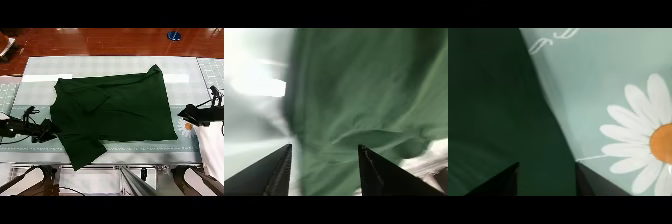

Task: Fold the shirts.

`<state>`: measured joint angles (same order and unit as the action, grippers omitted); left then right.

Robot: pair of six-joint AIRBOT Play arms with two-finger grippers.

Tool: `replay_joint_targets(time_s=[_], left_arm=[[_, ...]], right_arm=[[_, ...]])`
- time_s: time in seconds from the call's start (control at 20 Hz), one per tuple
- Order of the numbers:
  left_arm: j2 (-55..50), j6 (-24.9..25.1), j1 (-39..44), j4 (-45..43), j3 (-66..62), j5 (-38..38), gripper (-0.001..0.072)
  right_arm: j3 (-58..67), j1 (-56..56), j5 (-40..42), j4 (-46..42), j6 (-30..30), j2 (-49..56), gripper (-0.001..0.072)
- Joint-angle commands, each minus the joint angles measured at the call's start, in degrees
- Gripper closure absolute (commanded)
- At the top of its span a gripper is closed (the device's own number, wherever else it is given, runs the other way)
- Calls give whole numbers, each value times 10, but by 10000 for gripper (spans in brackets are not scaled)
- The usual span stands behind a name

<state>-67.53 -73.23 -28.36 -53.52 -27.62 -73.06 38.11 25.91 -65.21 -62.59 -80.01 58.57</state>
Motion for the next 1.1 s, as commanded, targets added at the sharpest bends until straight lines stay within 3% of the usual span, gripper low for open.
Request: replay_joint_targets(time_s=[0.0, 0.05, 0.1, 0.15, 0.35, 0.5, 0.75, 1.05], left_arm=[[-1, 21, 14, 60, 54, 89, 205], [-1, 21, 22, 60, 57, 107, 267], [-1, 21, 28, 60, 57, 116, 449], [0, 21, 28, 60, 56, 119, 695], [0, 43, 28, 60, 55, 117, 689], [0, 43, 28, 60, 55, 118, 690], [0, 43, 28, 60, 55, 120, 689], [0, 42, 41, 60, 55, 123, 689]], right_arm=[[-29, 1, 5, 25, 1, -23, 308], [-28, 3, 7, 22, 1, -23, 308], [-27, 16, 7, 19, 1, -23, 308], [-27, 40, 5, 14, -3, -22, 307], [-34, 141, -111, -57, -18, -23, 308], [-63, 125, -141, -52, -23, -22, 308], [-100, 68, -138, -54, -23, 10, 307], [-100, 64, -48, 18, -12, 62, 308]])
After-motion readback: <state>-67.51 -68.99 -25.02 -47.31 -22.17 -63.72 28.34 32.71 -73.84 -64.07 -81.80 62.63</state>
